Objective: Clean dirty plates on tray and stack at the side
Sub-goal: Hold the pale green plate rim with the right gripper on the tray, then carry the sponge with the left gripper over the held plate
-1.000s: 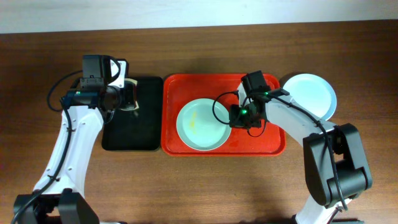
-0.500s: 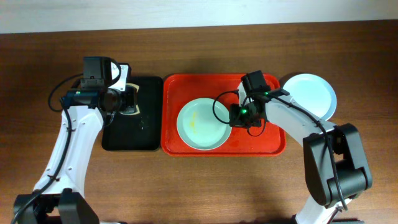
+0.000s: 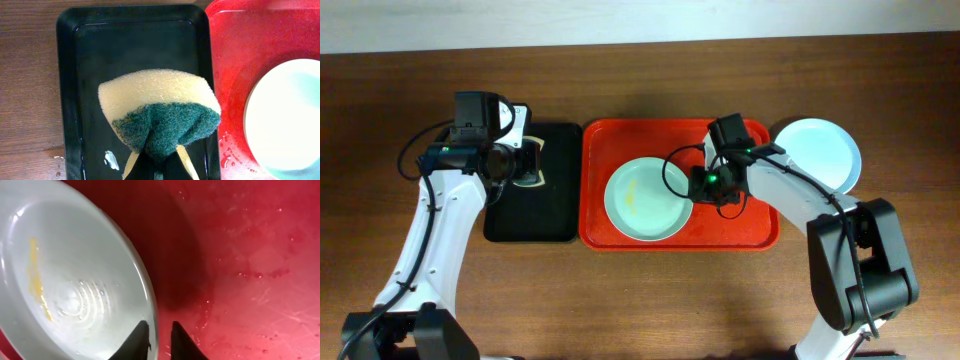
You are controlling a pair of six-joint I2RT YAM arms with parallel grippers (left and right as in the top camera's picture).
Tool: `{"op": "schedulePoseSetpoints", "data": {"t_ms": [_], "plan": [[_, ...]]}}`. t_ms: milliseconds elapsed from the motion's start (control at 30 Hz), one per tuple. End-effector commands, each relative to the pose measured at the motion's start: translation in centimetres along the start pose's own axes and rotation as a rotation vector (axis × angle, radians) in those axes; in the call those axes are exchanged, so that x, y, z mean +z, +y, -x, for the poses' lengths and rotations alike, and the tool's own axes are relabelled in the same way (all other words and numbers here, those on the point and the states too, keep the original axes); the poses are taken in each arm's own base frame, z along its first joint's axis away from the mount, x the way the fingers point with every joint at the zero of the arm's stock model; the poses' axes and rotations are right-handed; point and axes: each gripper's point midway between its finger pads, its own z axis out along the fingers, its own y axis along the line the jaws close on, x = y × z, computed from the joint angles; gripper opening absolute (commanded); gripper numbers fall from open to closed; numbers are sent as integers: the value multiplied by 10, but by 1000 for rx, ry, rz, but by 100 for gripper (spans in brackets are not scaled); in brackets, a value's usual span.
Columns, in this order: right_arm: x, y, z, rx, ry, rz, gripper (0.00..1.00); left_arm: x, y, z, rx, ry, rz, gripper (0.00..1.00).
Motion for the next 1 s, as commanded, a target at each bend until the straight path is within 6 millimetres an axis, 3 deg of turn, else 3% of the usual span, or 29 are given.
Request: {"op": "schedulePoseSetpoints", "data": {"t_ms": [0, 167, 200, 600, 700, 967], "plan": [[6, -2, -6, 5, 17, -11, 12, 0, -3, 3, 19, -4, -17, 0], [10, 0, -9, -5, 25, -14, 11, 0, -3, 0, 17, 8, -18, 0], [10, 0, -9, -5, 25, -13, 4, 0, -3, 0, 17, 9, -18, 0], [10, 12, -3, -18, 8, 50, 4, 3, -4, 5, 31, -7, -19, 0], [10, 14, 1, -24, -7, 56, 4, 12, -6, 1, 43, 20, -9, 0], [9, 20, -2, -24, 10, 94, 4, 62, -13, -24, 116, 174, 82, 0]]}}
